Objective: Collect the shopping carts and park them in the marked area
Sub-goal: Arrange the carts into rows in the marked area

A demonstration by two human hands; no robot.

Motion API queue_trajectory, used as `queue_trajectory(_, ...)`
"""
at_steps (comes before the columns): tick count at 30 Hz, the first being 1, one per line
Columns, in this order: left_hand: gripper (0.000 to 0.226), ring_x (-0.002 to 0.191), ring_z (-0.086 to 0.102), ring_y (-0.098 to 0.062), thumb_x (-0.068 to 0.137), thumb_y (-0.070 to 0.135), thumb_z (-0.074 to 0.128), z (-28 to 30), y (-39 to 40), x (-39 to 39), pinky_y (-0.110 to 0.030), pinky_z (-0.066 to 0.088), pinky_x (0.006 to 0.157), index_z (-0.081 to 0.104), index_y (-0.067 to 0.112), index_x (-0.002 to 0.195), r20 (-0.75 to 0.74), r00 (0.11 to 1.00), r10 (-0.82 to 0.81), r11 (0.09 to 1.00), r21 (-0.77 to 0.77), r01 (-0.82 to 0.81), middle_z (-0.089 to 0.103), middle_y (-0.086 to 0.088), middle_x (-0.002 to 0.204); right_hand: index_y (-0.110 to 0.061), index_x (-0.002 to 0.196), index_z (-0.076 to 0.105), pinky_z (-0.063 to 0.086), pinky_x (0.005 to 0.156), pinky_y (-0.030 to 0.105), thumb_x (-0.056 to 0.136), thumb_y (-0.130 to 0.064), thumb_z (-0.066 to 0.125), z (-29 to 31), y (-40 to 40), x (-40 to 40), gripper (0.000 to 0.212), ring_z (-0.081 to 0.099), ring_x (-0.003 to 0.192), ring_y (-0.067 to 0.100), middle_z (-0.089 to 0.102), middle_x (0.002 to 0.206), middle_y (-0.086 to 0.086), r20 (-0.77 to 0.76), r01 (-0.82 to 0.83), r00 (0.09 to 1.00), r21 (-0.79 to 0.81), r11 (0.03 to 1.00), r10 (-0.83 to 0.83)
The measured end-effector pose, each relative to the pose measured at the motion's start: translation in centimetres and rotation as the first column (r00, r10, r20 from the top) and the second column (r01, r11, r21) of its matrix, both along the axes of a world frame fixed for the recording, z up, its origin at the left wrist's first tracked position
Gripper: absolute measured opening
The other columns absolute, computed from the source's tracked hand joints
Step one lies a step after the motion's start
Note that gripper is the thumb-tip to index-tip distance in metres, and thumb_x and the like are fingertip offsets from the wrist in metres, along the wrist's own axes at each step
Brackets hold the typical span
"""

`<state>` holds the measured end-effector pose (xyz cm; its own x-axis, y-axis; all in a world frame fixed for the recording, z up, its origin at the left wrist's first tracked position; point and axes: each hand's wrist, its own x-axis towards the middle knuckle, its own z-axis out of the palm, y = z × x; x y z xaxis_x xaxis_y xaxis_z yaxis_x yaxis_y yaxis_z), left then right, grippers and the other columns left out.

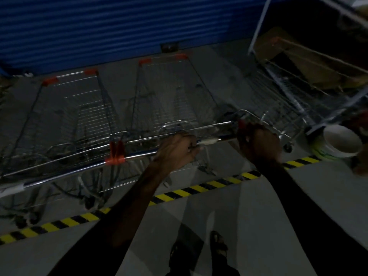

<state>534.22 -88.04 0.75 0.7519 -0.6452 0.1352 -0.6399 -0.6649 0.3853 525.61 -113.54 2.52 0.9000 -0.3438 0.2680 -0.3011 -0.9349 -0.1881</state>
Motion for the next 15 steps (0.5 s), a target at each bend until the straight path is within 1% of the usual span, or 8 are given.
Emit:
queue_trajectory(3,0.025,0.079,0.066,-0.02,0.098,0.041,0.067,1.3,-5.0,-1.5,-0.031,0.047,0.065,0.061,0.026,0.079,-0.045,0.993,-0.105,0.994,-0.025,0.104,0.064,0.008,0.081,-0.019,0.1,0.074,0.058,0.074,0.044,0.1,-0.052,0.057,0.2,-2.9,-3.8,0.037,0.071,0.09,0.038,0.074,0.101,0.011,-0.039,0.207,0.978,0.122,0.971,-0.204)
queue_trajectory(6,0.029,0.081,0.067,-0.021,0.094,0.051,0.057,2.2,-9.9,-3.0,-0.034,0.055,0.07,0.071,0.026,0.091,-0.072,0.978,-0.197,0.98,-0.048,0.194,0.069,0.005,0.087,-0.021,0.106,0.073,0.06,0.071,0.043,0.099,-0.056,0.058,0.2,-5.7,-8.8,0.039,0.072,0.088,0.033,0.076,0.101,0.005,0.012,0.291,0.953,0.242,0.926,-0.303)
queue_trajectory(7,0.032,0.083,0.067,-0.021,0.093,0.055,0.057,2.5,-11.6,-3.5,-0.032,0.053,0.07,0.072,0.027,0.097,-0.052,0.973,-0.225,0.973,-0.056,0.222,0.07,0.005,0.09,-0.02,0.109,0.072,0.06,0.072,0.043,0.1,-0.055,0.059,0.3,-6.7,-10.3,0.039,0.073,0.089,0.032,0.077,0.101,0.004,0.027,0.312,0.943,0.276,0.909,-0.331)
queue_trajectory(8,0.03,0.083,0.066,-0.019,0.094,0.055,0.061,2.9,-13.5,-4.1,-0.03,0.049,0.068,0.07,0.026,0.095,-0.031,0.969,-0.243,0.969,-0.052,0.242,0.069,0.005,0.089,-0.019,0.112,0.072,0.059,0.074,0.043,0.1,-0.054,0.06,0.5,-8.0,-11.7,0.039,0.073,0.091,0.031,0.077,0.102,0.003,0.019,0.347,0.929,0.304,0.887,-0.37)
queue_trajectory(9,0.026,0.08,0.062,-0.017,0.095,0.05,0.067,3.4,-15.6,-4.8,-0.03,0.043,0.067,0.063,0.026,0.086,-0.014,0.962,-0.272,0.962,-0.046,0.271,0.066,0.006,0.085,-0.02,0.114,0.072,0.059,0.076,0.042,0.1,-0.054,0.06,0.7,-9.6,-13.1,0.039,0.073,0.094,0.031,0.077,0.104,0.002,0.0,0.392,0.91,0.326,0.86,-0.414)
queue_trajectory(11,0.034,0.075,0.058,-0.016,0.096,0.042,0.072,4.5,-20.2,-6.9,-0.031,0.037,0.065,0.051,0.025,0.076,-0.022,0.94,-0.339,0.941,-0.007,0.339,0.062,0.005,0.078,-0.023,0.115,0.071,0.058,0.078,0.041,0.1,-0.058,0.058,1.0,-12.9,-16.1,0.041,0.072,0.096,0.03,0.077,0.102,0.0,-0.011,0.461,0.872,0.357,0.812,-0.49)
queue_trajectory(13,0.035,0.075,0.061,-0.019,0.095,0.044,0.07,5.4,-25.2,-9.3,-0.032,0.033,0.062,0.054,0.02,0.076,-0.023,0.916,-0.4,0.916,0.011,0.401,0.067,0.003,0.078,-0.025,0.114,0.071,0.059,0.076,0.042,0.099,-0.061,0.057,1.2,-16.2,-19.5,0.041,0.072,0.093,0.03,0.076,0.099,-0.001,0.009,0.511,0.832,0.38,0.772,-0.555)
queue_trajectory(15,0.03,0.078,0.064,-0.021,0.093,0.048,0.065,5.4,-30.3,-11.6,-0.032,0.041,0.061,0.06,0.021,0.08,-0.036,0.888,-0.459,0.888,0.007,0.46,0.07,0.002,0.083,-0.023,0.115,0.072,0.059,0.076,0.042,0.099,-0.058,0.06,1.6,-19.6,-22.8,0.04,0.072,0.093,0.031,0.077,0.1,0.001,0.015,0.563,0.786,0.397,0.725,-0.618)
